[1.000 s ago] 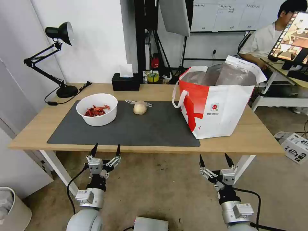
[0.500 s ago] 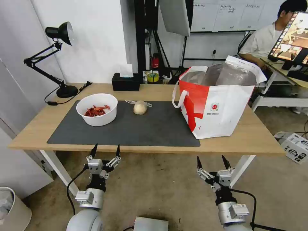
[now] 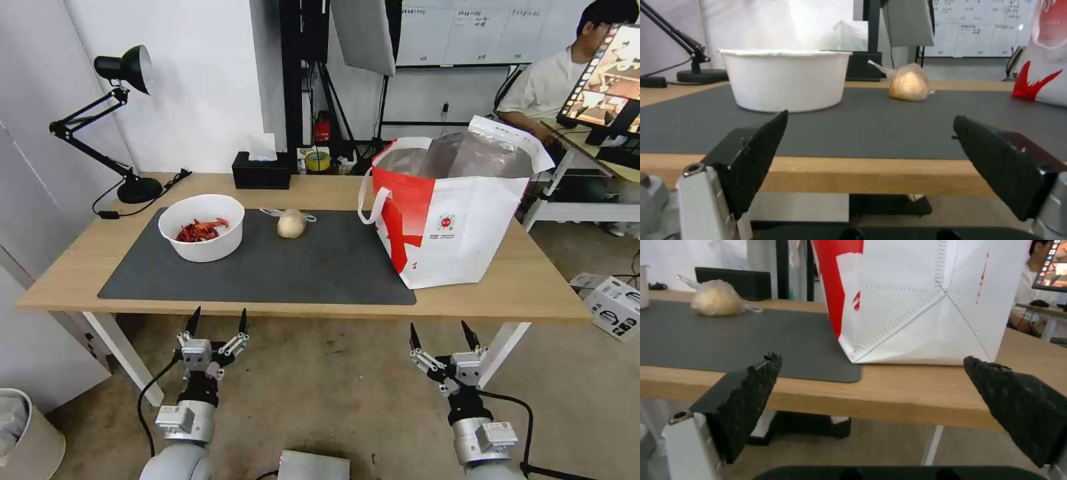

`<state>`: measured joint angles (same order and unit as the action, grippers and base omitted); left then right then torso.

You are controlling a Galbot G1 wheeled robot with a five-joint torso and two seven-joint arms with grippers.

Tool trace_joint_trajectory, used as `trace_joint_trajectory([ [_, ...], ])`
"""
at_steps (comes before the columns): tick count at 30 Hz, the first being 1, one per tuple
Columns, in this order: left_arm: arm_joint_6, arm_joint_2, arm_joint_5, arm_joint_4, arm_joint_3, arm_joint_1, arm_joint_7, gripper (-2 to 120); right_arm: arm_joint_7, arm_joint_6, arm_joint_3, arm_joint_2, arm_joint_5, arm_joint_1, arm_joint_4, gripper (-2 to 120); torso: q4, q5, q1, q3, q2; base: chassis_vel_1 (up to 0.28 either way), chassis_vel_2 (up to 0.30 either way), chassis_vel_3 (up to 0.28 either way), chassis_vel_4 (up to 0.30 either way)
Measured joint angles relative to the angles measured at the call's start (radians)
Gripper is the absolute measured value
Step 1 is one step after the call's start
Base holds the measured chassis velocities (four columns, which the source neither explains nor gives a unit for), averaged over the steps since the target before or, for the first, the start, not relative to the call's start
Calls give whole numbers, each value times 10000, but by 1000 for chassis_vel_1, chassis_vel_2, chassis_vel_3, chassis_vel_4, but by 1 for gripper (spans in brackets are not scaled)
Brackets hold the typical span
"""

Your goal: Pick up the trash from the table and place it into the takeout bag.

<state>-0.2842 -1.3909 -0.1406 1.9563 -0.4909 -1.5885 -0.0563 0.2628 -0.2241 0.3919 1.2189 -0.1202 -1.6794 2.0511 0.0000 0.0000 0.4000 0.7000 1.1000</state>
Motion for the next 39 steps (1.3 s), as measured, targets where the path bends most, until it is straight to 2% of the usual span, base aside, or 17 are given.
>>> trace_joint_trajectory([
  [4,-63,-14,2,-63,1,-9,2,100,20,103,-148,-73,-58,107,35,100,-1,0,0,0,1,0,0,0,0],
  [10,-76,-23,21,-74,6,-7,6,100,-26,501,-956,-353,-604,912,157,100,-1,0,0,0,0,0,0,0,0],
  [14,-76,-17,45,-68,5,-17,7,100,-87,1023,-1529,-590,-1152,1850,205,100,0,0,0,0,0,0,0,0,0],
  [17,-61,6,62,-16,-25,-52,7,100,-245,1950,-2027,-872,-1754,2976,175,100,0,0,0,1,0,0,0,0,0],
  [21,-43,10,76,22,-52,-70,7,100,-190,2514,-2449,-1004,-2228,3718,-16,100,0,0,1,1,0,0,0,0,0],
  [23,-34,-15,98,68,-71,-105,6,100,-59,3006,-3035,-1089,-2709,4740,-461,100,-1,-1,1,2,0,0,0,0,0],
  [25,-33,-25,103,77,-73,-114,6,100,-22,3055,-3207,-1104,-2853,5028,-598,100,-2,1,1,1,-1,0,0,0,0],
  [28,-21,-103,136,101,-117,-152,3,100,309,3376,-4307,-1087,-3776,6898,-1422,100,1,-2,2,2,-1,0,0,0,0],
  [29,-21,-103,136,101,-117,-152,3,100,309,3376,-4307,-1087,-3776,6898,-1422,100,1,-2,2,2,-1,0,0,0,0],
  [32,-18,-144,148,128,-150,-167,1,100,605,3527,-5184,-889,-4293,8369,-2344,100,2,-2,2,2,-2,0,0,0,0],
  [33,-18,-144,148,128,-150,-167,1,100,605,3527,-5184,-889,-4293,8369,-2344,100,2,-2,2,2,-2,0,0,0,0],
  [39,-11,-161,148,130,-239,-148,-7,100,1095,3661,-6227,-375,-4754,10613,-4153,100,0,-2,2,2,-2,0,0,0,0],
])
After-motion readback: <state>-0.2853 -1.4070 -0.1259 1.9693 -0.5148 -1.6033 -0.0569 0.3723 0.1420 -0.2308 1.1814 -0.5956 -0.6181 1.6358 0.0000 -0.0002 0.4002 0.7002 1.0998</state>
